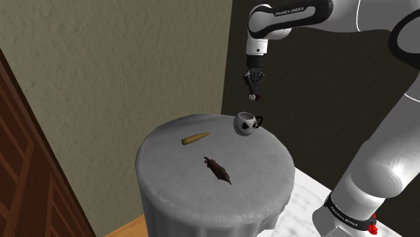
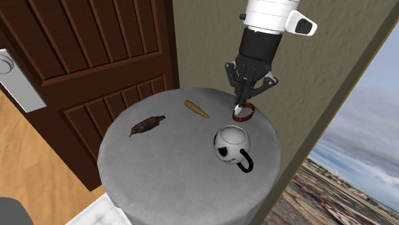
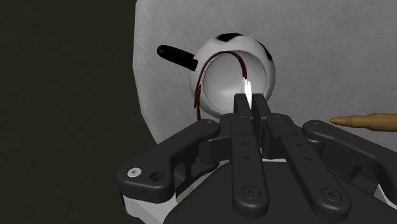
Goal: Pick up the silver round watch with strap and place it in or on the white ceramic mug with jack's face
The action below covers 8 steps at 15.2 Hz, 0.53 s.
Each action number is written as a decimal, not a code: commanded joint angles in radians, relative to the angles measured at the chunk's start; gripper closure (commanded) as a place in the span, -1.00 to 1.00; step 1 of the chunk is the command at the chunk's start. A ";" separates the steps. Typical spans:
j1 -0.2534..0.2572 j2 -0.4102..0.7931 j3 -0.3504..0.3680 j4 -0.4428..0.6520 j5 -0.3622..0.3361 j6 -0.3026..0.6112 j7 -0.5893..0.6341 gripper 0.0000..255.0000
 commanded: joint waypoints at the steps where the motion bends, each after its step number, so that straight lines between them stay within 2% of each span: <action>1: -0.001 0.004 -0.001 -0.022 0.000 0.026 -0.003 1.00; 8: -0.001 0.010 -0.001 -0.110 0.001 0.120 -0.006 1.00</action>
